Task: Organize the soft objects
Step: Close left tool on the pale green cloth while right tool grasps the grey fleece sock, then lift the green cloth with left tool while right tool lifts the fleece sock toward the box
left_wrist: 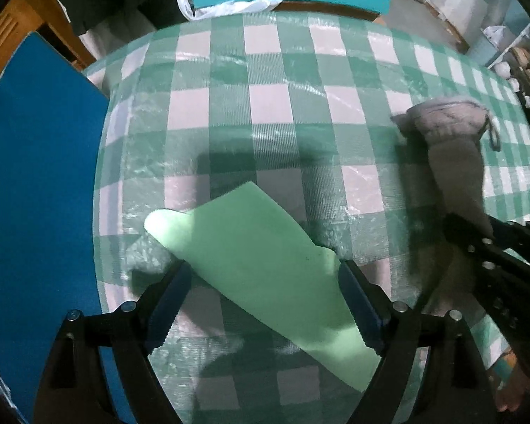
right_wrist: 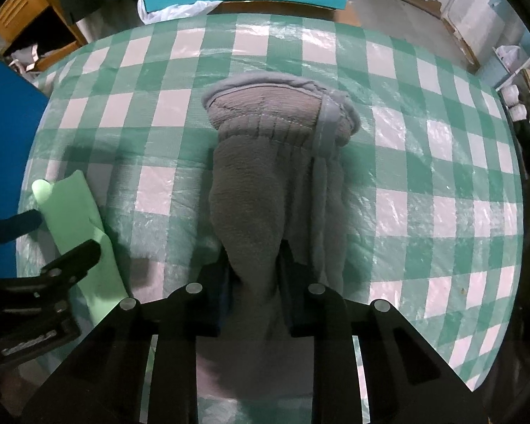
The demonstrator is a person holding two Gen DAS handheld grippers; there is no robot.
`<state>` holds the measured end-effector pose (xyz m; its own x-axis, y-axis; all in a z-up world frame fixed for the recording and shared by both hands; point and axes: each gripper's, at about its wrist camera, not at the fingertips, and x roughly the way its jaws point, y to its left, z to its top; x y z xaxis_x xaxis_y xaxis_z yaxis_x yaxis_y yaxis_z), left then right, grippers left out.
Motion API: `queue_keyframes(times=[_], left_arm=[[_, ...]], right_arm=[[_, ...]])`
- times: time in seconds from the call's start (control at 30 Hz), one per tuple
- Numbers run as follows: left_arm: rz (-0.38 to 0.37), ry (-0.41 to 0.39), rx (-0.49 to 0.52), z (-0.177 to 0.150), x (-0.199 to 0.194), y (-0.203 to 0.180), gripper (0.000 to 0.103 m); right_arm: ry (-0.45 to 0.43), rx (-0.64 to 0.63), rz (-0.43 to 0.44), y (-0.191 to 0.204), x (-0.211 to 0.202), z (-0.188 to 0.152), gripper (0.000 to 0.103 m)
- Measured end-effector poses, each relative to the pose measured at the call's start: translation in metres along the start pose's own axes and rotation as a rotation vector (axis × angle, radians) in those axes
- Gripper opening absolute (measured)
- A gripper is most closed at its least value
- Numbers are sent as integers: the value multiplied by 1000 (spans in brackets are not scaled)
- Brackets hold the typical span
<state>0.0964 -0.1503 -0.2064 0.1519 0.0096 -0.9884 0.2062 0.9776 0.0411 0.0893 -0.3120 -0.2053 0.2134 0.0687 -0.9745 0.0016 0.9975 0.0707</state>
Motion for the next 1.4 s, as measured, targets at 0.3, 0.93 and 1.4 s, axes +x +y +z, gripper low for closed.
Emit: queue_keyframes(times=[0.3, 0.93, 1.4], left_arm=[[54, 4, 9, -1, 11, -9, 87], [-35, -49, 143, -11, -1, -55, 10], [-64, -138, 173, -27, -49, -39, 9]], right_arm=[[-20, 5, 10, -7, -15, -7, 20], [-15, -25, -33, 2, -6, -10, 21], [-88, 6, 28, 1, -42, -10, 15]])
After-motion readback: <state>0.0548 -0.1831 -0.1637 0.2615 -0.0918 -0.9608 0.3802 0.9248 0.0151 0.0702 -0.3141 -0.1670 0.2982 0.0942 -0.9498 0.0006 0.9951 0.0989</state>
